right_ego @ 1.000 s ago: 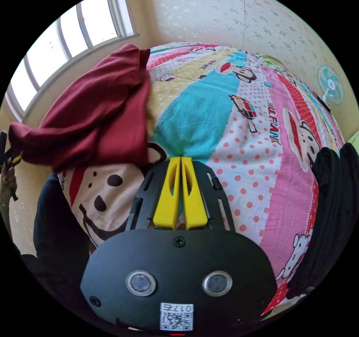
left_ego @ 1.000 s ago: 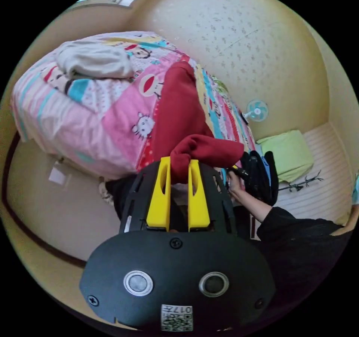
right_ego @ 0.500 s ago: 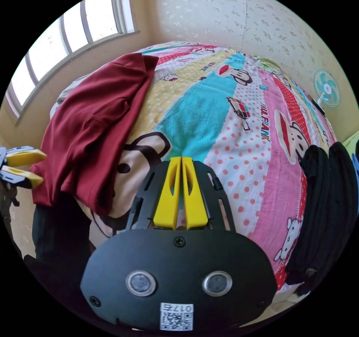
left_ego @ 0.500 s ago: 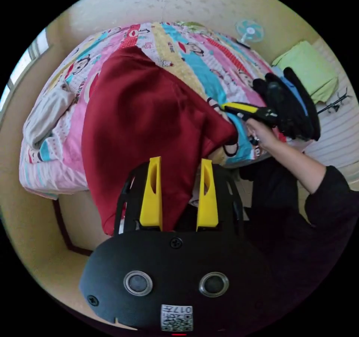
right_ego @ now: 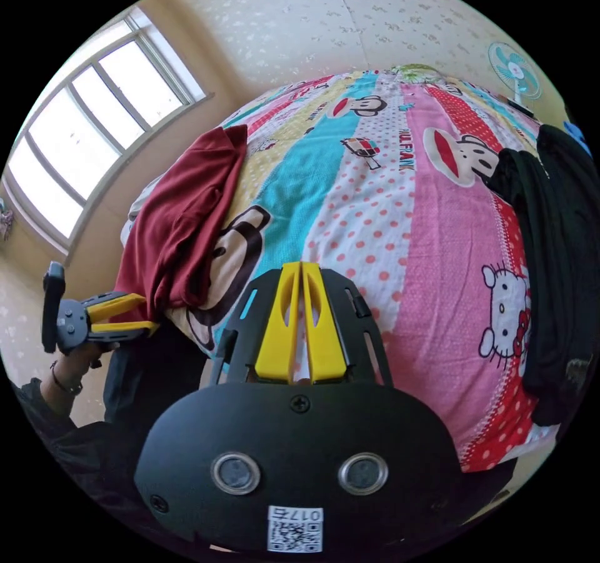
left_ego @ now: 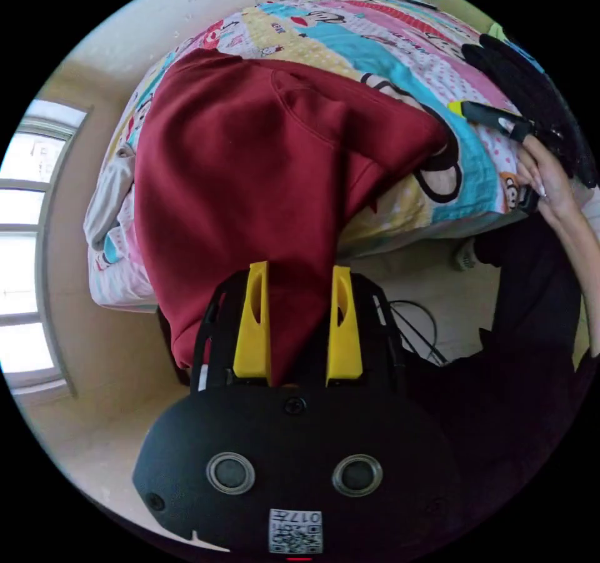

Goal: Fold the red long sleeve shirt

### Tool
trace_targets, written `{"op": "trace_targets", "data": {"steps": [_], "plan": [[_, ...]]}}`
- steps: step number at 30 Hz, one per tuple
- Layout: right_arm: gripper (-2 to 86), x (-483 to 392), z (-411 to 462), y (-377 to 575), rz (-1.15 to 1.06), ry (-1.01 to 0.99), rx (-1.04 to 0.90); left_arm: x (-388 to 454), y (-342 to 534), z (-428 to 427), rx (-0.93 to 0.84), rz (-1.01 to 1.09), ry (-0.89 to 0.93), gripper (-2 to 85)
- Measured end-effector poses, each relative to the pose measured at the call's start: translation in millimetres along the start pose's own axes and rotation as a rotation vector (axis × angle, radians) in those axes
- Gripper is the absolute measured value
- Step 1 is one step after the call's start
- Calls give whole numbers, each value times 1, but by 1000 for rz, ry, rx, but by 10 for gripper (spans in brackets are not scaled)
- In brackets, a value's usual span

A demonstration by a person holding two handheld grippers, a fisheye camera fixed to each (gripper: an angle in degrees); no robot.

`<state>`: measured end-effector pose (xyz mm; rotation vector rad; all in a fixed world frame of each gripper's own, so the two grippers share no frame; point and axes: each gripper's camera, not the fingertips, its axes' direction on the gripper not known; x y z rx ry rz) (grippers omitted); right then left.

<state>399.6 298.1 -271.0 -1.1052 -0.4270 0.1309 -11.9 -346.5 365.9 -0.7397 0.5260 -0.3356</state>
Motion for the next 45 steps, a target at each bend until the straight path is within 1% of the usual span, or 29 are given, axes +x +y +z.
{"op": "trace_targets", "data": {"steps": [2,3,5,7,8,10,12,14,15,16,18,19,20,23,25,26,27,28,30,31,33,34,36,38,40,42,43,44,45], "plan": [[-3,-3,-8,-1,-7,25,-3,14,2,-4,6,45,-76,58],[-2,-4,-11,-1,-13,36,-5,10,8,-20,53,26,-58,34],[3,-11,-32,0,-64,60,26,-13,25,-59,175,-45,26,23],[8,-18,-59,1,-137,26,109,-67,58,-132,436,-164,153,11],[15,-22,-78,-1,-201,-43,166,-83,67,-152,515,-192,169,8],[24,-27,-105,-6,-315,-174,235,-138,94,-227,752,-278,139,1],[30,-30,-129,-15,-398,-276,324,-169,105,-272,881,-284,152,-1],[37,-36,-161,-30,-456,-347,492,-194,114,-309,1011,-265,231,-3],[38,-39,-168,-34,-471,-355,537,-202,120,-332,1089,-231,253,-5],[40,-46,-184,-41,-511,-351,621,-204,137,-355,1248,-191,246,-5],[42,-60,-199,-52,-570,-316,704,-209,158,-390,1380,-161,250,-5],[43,-69,-201,-63,-598,-301,713,-213,164,-411,1394,-154,240,-4],[44,-76,-197,-76,-598,-296,686,-213,165,-419,1382,-143,226,-4],[52,-83,-173,-98,-538,-330,587,-213,130,-424,1116,-71,209,4],[68,-86,-148,-99,-540,-342,524,-212,85,-373,885,-142,235,27],[83,-87,-127,-96,-555,-369,463,-210,73,-355,826,-159,239,36],[91,-86,-117,-94,-555,-395,434,-206,49,-314,694,-182,262,75],[99,-82,-98,-89,-548,-463,379,-200,27,-271,555,-184,309,100],[106,-73,-76,-80,-534,-560,290,-187,2,-214,401,-166,417,113],[109,-66,-68,-73,-506,-593,239,-177,-9,-185,349,-153,500,115],[113,-48,-67,-60,-418,-618,237,-164,-24,-157,329,-144,615,117],[115,-32,-71,-49,-364,-629,289,-154,-35,-147,333,-121,672,122],[114,-8,-82,-32,-280,-603,408,-140,-58,-144,340,-77,711,134],[112,21,-96,-14,-169,-566,544,-125,-85,-149,358,-36,685,152],[111,39,-102,-11,-105,-575,571,-98,-126,-157,373,5,557,161],[109,52,-102,-11,-66,-593,573,-67,-159,-148,294,51,447,153],[107,57,-100,-12,-46,-604,573,-45,-178,-132,217,100,370,121],[105,61,-98,-13,-32,-614,576,-37,-184,-123,188,110,315,105],[103,62,-98,-14,-28,-618,580,-30,-189,-106,157,115,191,68]]}}
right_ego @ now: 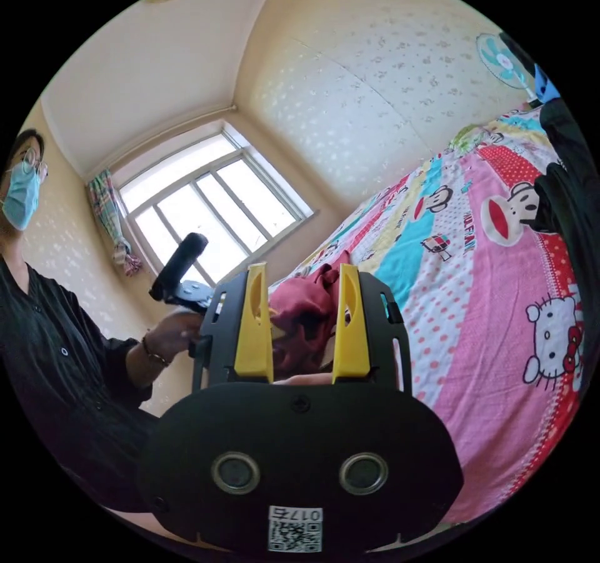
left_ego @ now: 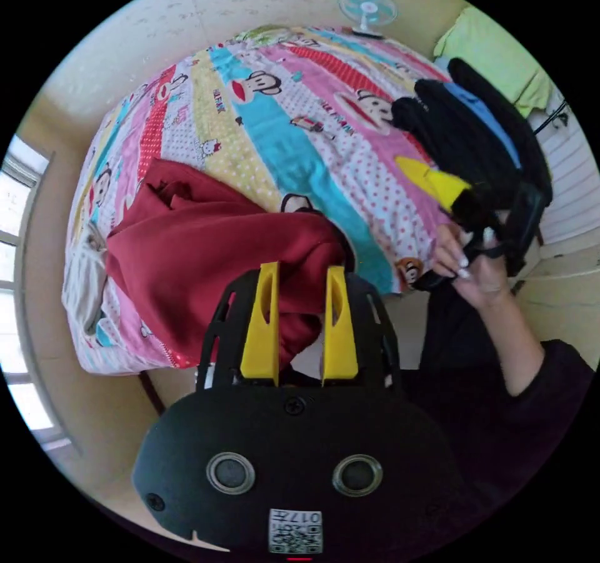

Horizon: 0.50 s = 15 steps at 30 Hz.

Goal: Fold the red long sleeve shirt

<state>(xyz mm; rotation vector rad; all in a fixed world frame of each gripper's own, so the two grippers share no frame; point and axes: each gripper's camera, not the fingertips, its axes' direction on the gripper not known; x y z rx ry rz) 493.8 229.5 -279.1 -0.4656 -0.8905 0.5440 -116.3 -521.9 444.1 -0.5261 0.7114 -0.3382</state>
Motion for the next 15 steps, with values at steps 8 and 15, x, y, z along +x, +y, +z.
{"op": "trace_targets", "data": {"steps": [8,15], "plan": [[50,-25,47,-25,-332,54,-140,-214,250,-95,688,-553,483,29],[76,-59,216,-61,-682,52,-390,-275,432,-35,619,-1131,299,1]]}}
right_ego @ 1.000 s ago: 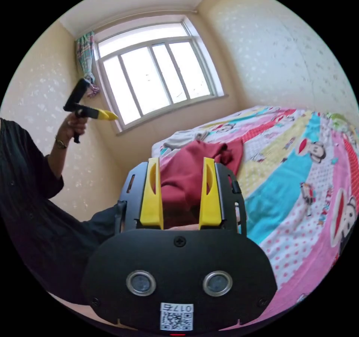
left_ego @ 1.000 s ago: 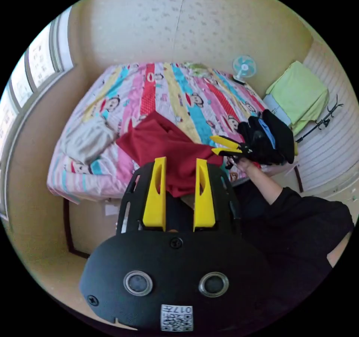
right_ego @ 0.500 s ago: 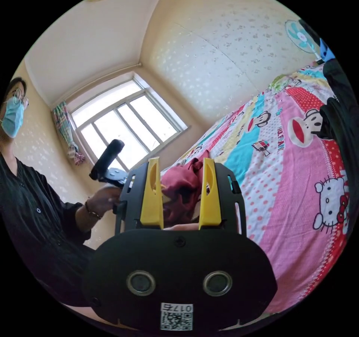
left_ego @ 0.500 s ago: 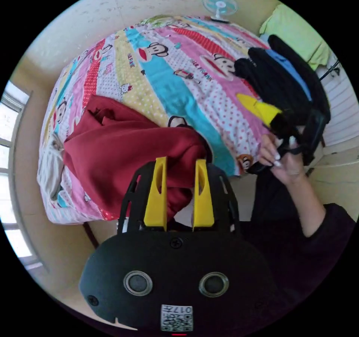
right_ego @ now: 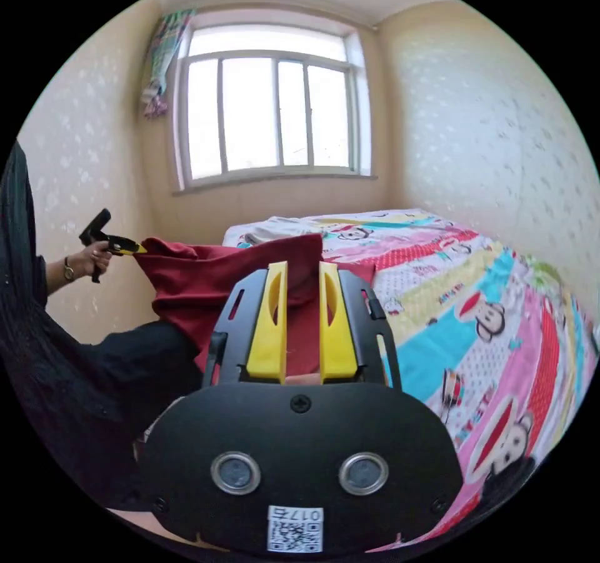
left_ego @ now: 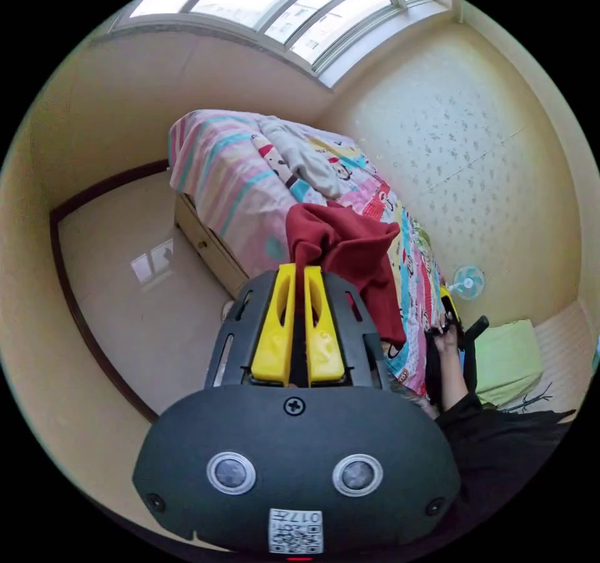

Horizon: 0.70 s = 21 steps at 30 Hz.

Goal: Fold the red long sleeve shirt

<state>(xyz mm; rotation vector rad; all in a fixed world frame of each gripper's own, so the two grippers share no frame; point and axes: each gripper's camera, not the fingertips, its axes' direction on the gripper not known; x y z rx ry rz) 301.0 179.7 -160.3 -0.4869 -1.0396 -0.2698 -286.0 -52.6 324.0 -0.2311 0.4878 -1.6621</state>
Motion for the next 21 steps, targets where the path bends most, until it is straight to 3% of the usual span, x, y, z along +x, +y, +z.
{"op": "trace_targets", "data": {"steps": [3,8,11,14,18,21], "plan": [[88,-5,65,-50,-115,-32,-31,-17,10,7,-37,-16,-15,-2],[95,-36,172,-129,-330,-248,-208,-38,16,-6,-28,-3,31,-2],[111,-68,227,-151,-424,-431,-369,-60,20,-16,-27,-33,177,-3],[119,-101,252,-152,-494,-492,-436,-69,21,-37,30,24,413,-5],[110,-108,232,-152,-449,-531,-332,-33,-2,-93,160,327,659,-7],[93,-82,180,-164,-295,-579,-159,19,-34,-136,227,592,798,-5]]}}
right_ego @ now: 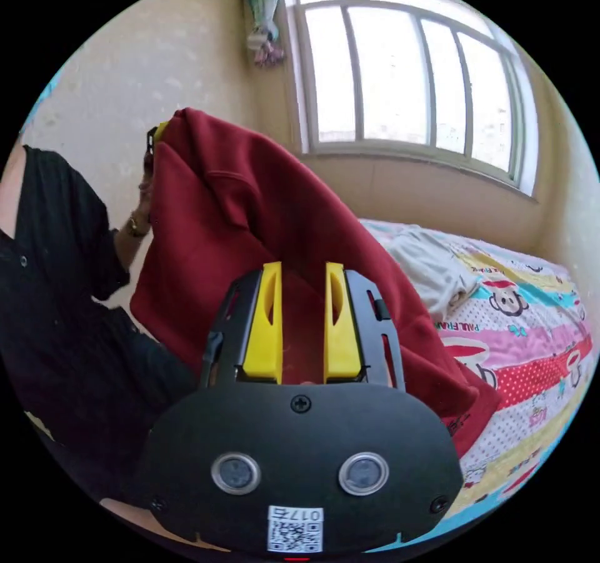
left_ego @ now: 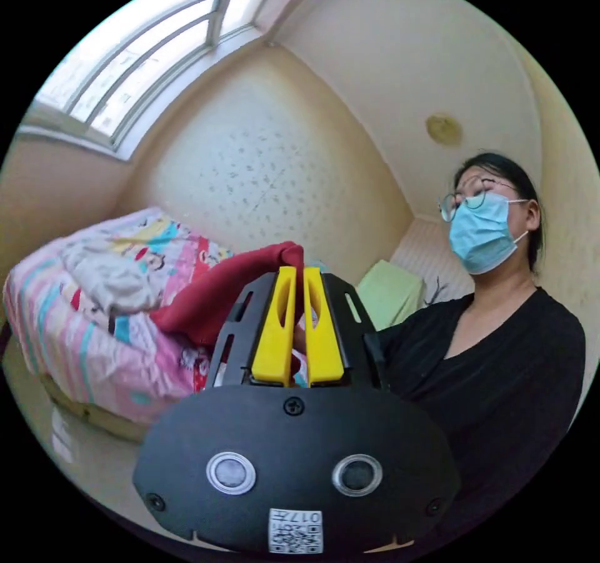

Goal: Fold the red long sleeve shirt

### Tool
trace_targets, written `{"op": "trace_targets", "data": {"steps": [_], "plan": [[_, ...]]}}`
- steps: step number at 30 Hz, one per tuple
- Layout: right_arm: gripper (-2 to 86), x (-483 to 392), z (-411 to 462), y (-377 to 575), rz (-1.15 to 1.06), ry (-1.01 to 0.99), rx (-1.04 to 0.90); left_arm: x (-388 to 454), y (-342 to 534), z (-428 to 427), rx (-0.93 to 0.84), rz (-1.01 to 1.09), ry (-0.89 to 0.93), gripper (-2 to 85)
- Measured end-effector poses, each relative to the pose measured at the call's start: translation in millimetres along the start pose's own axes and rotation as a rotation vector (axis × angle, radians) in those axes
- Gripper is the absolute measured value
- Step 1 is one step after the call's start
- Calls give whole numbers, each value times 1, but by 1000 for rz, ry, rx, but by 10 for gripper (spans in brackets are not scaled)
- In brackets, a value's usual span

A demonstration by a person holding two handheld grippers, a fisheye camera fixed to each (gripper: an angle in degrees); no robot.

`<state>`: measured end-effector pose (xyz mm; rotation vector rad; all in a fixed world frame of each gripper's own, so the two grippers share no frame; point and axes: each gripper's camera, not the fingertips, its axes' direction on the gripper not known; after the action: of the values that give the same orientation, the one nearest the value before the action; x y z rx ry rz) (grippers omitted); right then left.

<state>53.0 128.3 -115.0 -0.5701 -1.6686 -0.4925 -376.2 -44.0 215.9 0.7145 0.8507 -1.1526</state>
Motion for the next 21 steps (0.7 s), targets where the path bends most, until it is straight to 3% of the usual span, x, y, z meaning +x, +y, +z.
{"op": "trace_targets", "data": {"steps": [4,7,8,10,12,15,17,21], "plan": [[31,-40,-97,11,-5,-193,261,45,-74,8,121,246,371,-1],[15,-103,-125,15,-54,-383,314,52,-109,24,173,236,602,0],[12,-135,-135,17,-108,-379,352,55,-115,29,163,235,644,0],[9,-169,-157,26,-144,-314,438,72,-130,58,98,222,909,0],[10,-170,-183,41,-61,-312,570,98,-132,75,72,206,1044,0],[19,-164,-229,71,25,-128,737,143,-140,91,8,295,1085,0],[41,-161,-263,82,121,65,787,155,-142,104,-17,182,1145,-1],[101,-172,-296,76,128,89,788,224,-130,97,9,265,1088,-1]]}}
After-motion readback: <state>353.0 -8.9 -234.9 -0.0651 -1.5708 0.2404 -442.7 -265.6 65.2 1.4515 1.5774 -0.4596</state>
